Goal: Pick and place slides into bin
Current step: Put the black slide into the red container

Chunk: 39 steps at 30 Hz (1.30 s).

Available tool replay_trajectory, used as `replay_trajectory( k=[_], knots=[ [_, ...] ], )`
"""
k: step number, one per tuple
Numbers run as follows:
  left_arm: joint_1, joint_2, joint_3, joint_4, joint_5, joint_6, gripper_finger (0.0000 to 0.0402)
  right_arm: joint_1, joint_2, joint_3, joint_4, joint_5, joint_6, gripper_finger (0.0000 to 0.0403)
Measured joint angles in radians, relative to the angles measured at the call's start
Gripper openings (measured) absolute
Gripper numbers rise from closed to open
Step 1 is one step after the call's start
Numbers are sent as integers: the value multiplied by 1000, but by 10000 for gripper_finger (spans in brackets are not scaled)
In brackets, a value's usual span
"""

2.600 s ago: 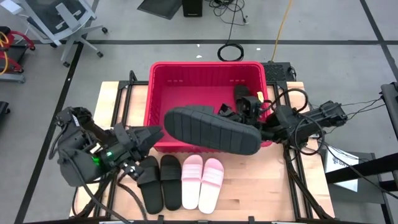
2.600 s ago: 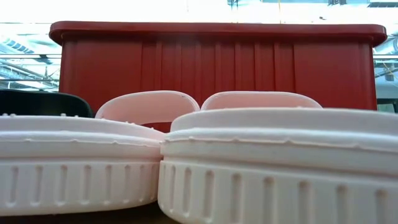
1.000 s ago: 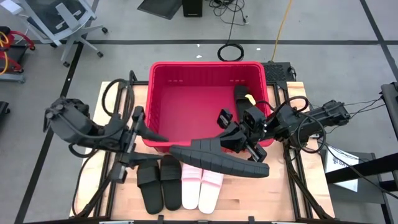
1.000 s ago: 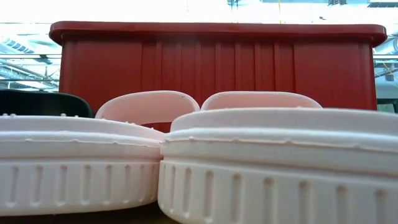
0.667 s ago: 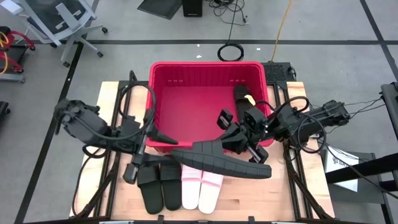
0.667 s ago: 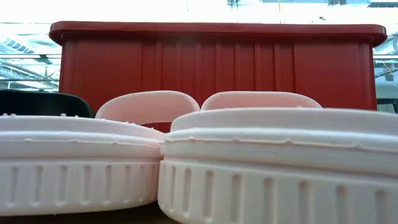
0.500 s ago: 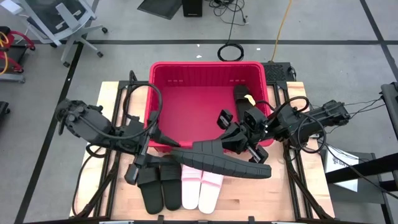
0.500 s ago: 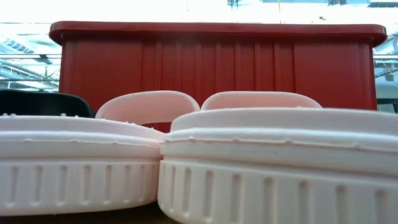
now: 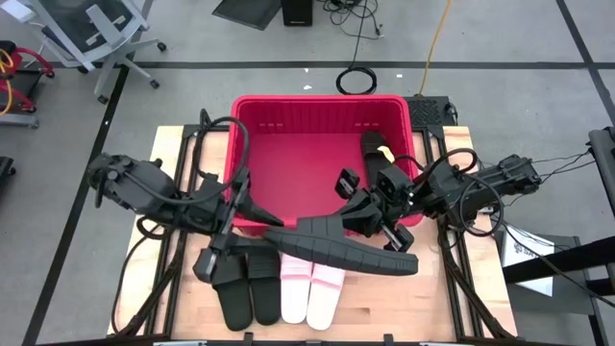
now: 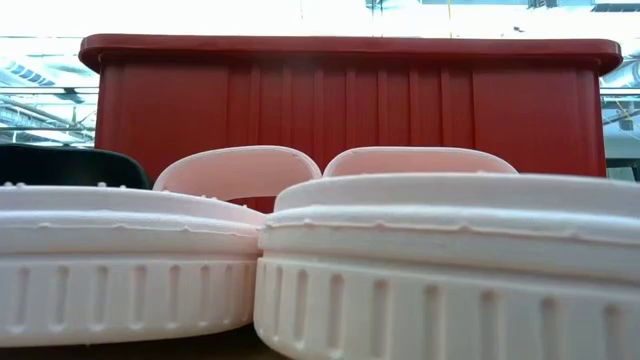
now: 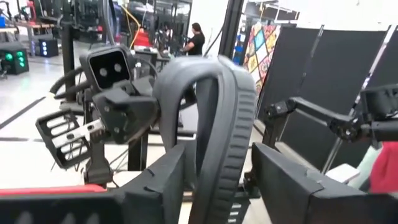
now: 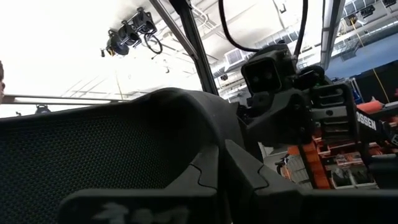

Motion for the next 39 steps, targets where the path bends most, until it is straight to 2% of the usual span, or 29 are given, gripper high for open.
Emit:
replay_trajectory(
  k=[5, 12, 21, 39],
  knots=[
    [16, -1, 1, 7, 15, 3, 101, -1, 0, 0, 1, 6, 0, 0],
    [41, 10, 2, 15, 127, -14, 14, -1, 0, 0, 0, 0, 1, 0],
    [63, 16, 1, 58, 221, -14, 11, -1, 0, 0, 2, 1, 1, 14],
    [58, 2, -1, 55, 258, -52, 9, -8, -1, 0, 1, 8, -29, 121]
  ],
)
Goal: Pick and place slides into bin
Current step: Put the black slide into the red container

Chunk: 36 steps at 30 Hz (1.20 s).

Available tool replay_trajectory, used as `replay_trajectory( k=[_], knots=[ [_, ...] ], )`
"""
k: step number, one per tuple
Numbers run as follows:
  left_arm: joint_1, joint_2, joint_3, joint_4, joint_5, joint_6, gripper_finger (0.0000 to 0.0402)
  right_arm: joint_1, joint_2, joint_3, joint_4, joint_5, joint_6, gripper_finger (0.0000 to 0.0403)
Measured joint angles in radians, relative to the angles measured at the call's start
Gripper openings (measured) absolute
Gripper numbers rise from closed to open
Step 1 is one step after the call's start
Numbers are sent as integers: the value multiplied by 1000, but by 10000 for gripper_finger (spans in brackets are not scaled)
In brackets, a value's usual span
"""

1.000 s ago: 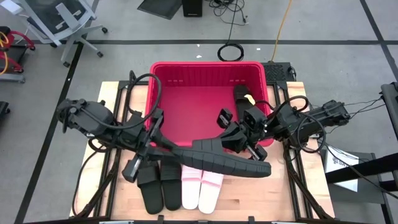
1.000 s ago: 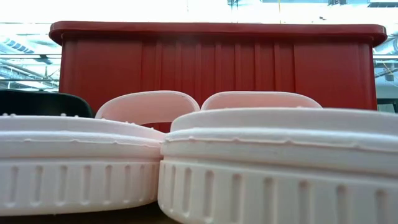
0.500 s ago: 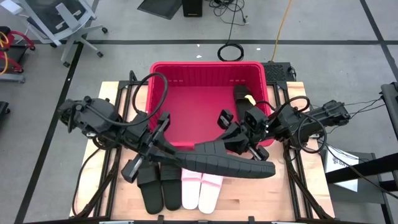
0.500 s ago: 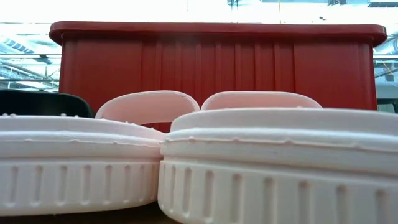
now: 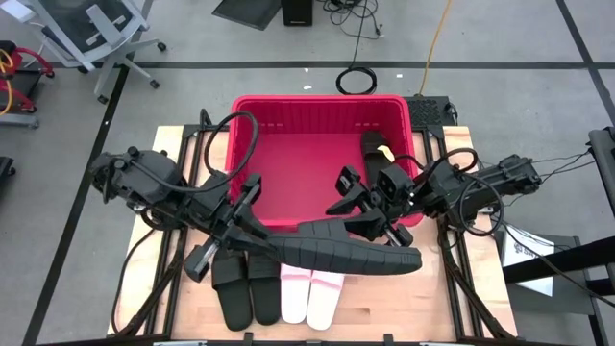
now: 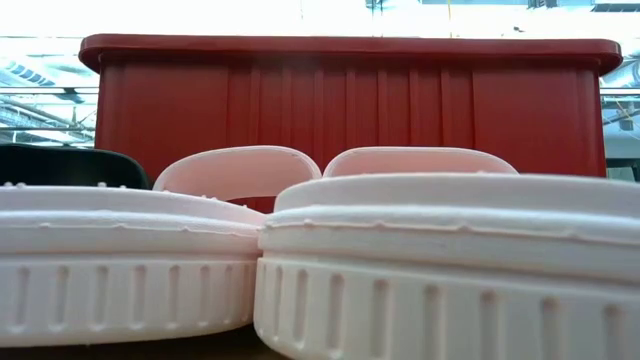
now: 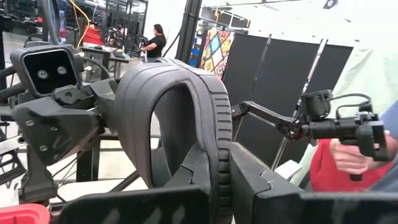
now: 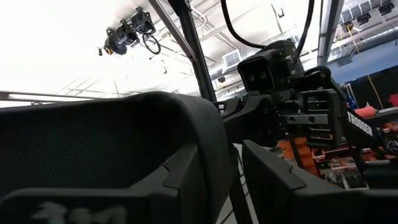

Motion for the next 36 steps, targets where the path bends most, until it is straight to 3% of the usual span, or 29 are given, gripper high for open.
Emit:
replay_trajectory(
  k=[7, 11, 23, 28, 36],
  knots=[
    [-18, -25, 0, 1, 0, -7, 15, -39, -40, 0, -52, 5, -6, 150],
    [-39, -49, 0, 2, -5, -7, 7, -62, -85, 1, -126, 72, -26, 155],
    [-63, -118, 0, 2, -144, -127, 8, -70, -229, 1, -316, 465, -313, 154],
    [-40, -152, 0, 1, -257, -144, 8, -69, -252, 1, -370, 568, -409, 159],
    [13, -196, 1, 0, -471, -162, 20, -12, -259, 0, -452, 861, -617, 160]
  ],
)
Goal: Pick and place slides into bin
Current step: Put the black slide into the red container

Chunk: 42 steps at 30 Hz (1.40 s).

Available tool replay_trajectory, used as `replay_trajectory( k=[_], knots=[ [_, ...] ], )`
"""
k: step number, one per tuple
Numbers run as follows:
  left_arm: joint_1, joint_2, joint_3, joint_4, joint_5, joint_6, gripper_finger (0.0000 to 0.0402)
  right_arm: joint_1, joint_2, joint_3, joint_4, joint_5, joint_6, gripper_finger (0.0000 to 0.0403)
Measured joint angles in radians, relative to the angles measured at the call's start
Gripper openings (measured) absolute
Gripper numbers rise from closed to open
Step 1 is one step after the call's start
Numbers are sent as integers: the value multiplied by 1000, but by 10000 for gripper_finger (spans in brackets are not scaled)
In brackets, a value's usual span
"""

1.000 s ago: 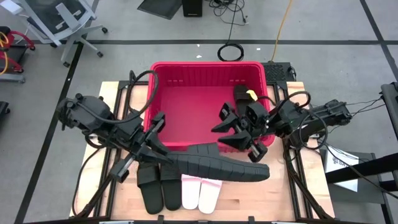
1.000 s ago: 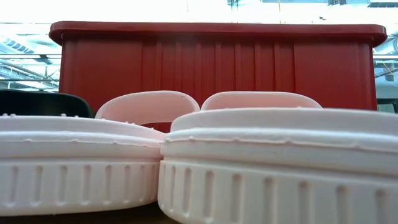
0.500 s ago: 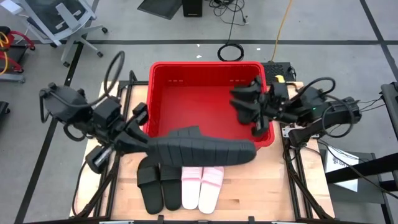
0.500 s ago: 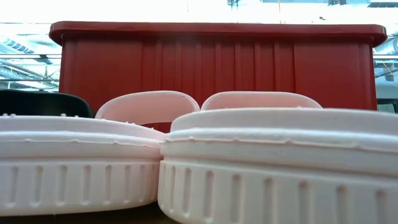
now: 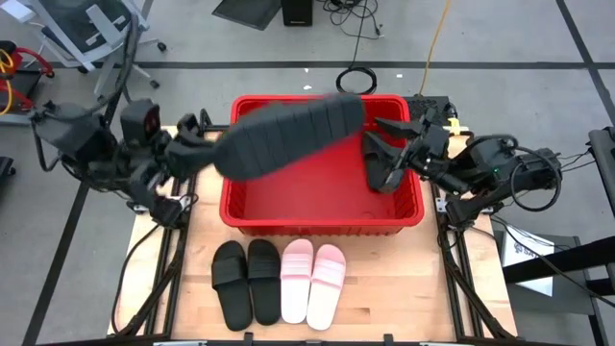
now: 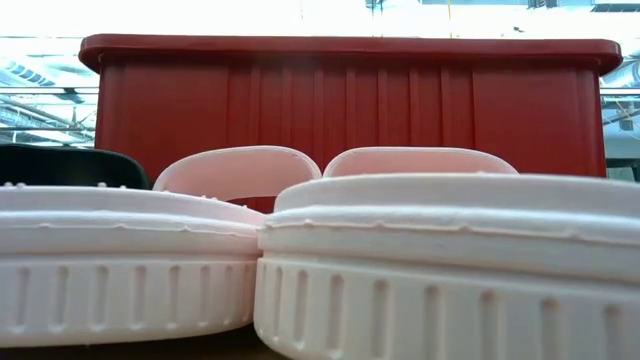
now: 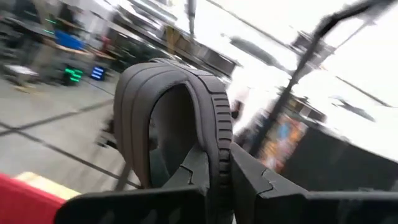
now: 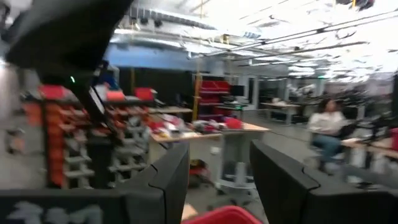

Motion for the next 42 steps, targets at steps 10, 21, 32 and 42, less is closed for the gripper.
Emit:
replay_trajectory(
  k=[10, 21, 32, 42],
  knots=[
    [118, 11, 0, 60, -109, -55, 10, 108, 32, 0, 6, 220, -310, 162],
    [266, 106, 0, 174, -132, -176, 28, 155, 207, 0, 390, 515, -1016, 163],
    [354, 214, 0, 237, -125, -319, 30, 119, 293, 0, 390, 470, -1097, 163],
    [362, 305, 0, 239, -110, -459, 31, 125, 286, 0, 397, 440, -1180, 163]
  ],
)
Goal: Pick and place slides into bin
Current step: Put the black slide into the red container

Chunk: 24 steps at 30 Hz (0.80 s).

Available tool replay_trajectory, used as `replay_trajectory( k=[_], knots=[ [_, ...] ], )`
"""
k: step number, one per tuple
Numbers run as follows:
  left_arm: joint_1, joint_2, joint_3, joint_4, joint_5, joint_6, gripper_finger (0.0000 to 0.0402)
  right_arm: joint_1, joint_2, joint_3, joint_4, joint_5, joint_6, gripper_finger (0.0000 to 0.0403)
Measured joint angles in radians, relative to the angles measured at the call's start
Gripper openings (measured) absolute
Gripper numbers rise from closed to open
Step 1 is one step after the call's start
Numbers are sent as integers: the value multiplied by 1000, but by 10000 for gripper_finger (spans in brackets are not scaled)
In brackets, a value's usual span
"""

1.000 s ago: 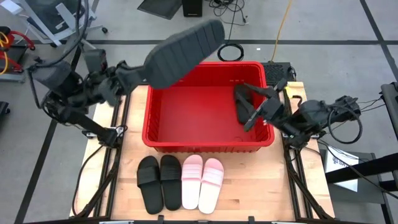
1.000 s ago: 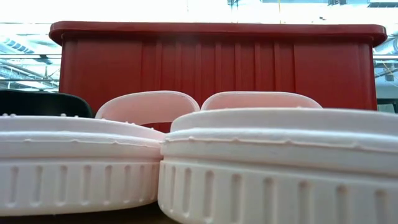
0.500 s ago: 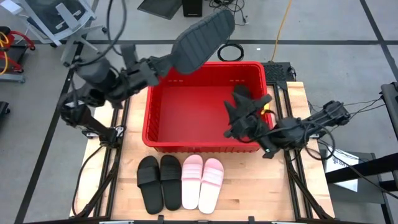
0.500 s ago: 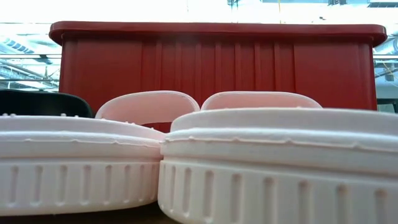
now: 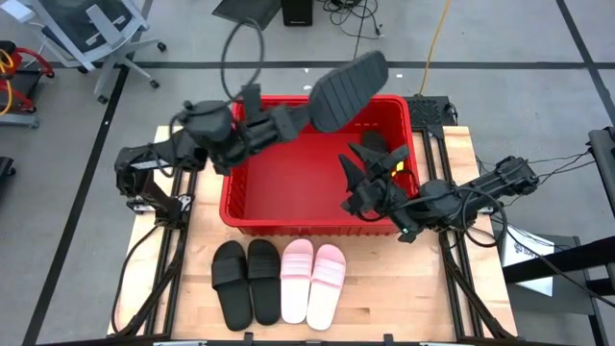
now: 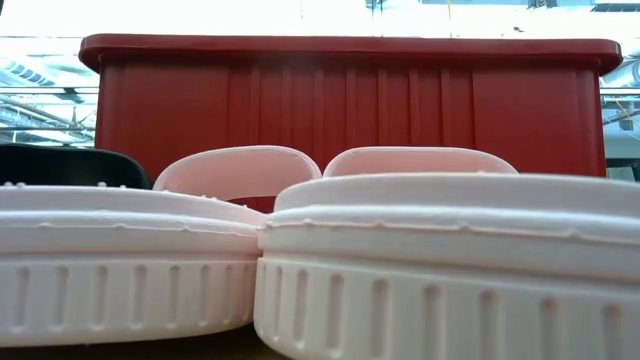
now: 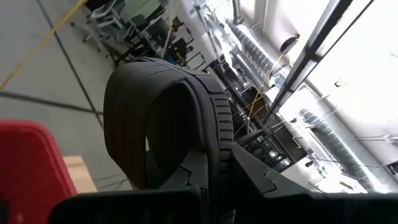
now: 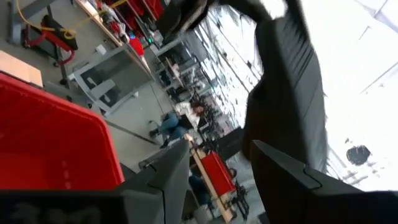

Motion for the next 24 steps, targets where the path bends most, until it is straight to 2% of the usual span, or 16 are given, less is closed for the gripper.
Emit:
replay_trajectory(
  k=[7, 24],
  knots=[
    [33, 36, 0, -2, -2, -63, 31, 1, 0, 0, 46, -3, -86, 163],
    [68, 86, -1, 0, -100, -47, 31, -34, -2, 0, 54, 19, -188, 163]
  ],
)
